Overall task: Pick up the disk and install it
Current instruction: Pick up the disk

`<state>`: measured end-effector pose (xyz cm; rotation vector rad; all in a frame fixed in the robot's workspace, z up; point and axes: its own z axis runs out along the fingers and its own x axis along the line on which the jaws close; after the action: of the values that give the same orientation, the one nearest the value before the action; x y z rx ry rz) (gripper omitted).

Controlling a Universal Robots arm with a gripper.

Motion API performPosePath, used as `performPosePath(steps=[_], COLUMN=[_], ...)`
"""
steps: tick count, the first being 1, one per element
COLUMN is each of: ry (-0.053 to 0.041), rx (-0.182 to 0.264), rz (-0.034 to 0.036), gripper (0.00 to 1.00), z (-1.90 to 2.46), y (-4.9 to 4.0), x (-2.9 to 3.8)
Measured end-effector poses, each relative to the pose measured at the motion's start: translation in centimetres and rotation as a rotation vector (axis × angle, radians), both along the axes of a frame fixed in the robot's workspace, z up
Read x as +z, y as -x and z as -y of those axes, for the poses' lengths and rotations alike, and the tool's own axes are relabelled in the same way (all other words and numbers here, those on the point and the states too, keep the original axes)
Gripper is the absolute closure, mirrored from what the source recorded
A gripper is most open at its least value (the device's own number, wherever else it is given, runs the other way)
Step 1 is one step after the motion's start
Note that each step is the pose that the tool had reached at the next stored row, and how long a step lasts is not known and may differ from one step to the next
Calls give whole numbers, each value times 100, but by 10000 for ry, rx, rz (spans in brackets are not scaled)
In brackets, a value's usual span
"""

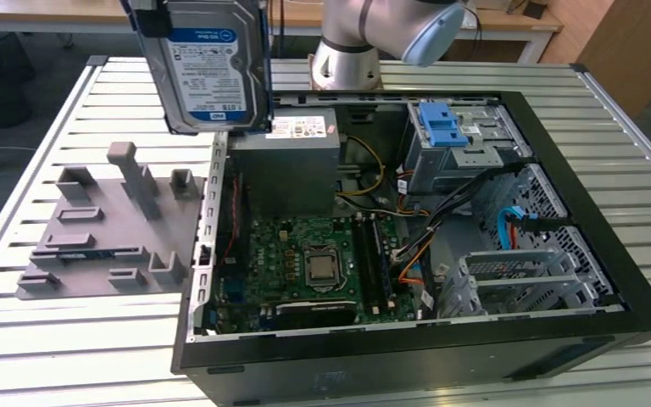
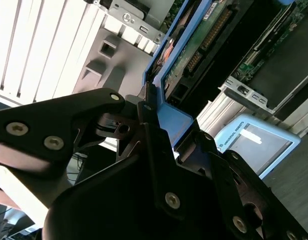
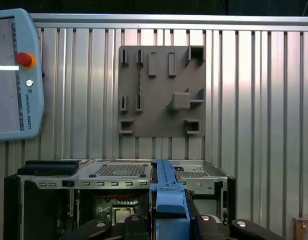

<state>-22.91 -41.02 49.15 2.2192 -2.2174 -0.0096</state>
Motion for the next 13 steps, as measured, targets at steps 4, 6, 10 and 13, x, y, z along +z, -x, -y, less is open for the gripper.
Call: performPosePath(steps=[4, 6, 10, 13], ry=[0, -1, 0, 0], rx=[1, 0, 0, 0], rz=[0, 1, 1, 0], gripper=[64, 64, 64, 64], z=[48, 72, 111, 126], y=[-128, -197, -344, -480], x=[0, -1, 0, -1])
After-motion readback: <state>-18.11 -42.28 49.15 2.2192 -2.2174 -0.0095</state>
